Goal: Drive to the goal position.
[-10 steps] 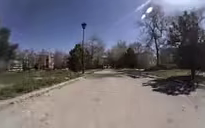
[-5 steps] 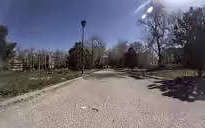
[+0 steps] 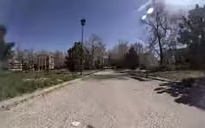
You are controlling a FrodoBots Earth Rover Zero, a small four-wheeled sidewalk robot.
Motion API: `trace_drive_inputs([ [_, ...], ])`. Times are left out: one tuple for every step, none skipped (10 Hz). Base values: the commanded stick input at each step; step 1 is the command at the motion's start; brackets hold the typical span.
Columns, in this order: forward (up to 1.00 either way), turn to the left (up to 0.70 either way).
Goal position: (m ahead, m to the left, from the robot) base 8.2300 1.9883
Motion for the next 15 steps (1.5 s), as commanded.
trace_drive_inputs([
  [1.0, 0.0],
  [1.0, 0.0],
  [1.0, 0.0],
  [1.0, 0.0],
  [1.0, 0.0],
  [1.0, 0.0],
  [1.0, 0.0],
  [1.0, 0.0],
  [1.0, 0.0],
  [1.0, 0.0],
  [1.0, 0.0],
  [1.0, 0.0],
  [1.0, 0.0],
  [1.0, 0.0],
  [1.0, 0.0],
])
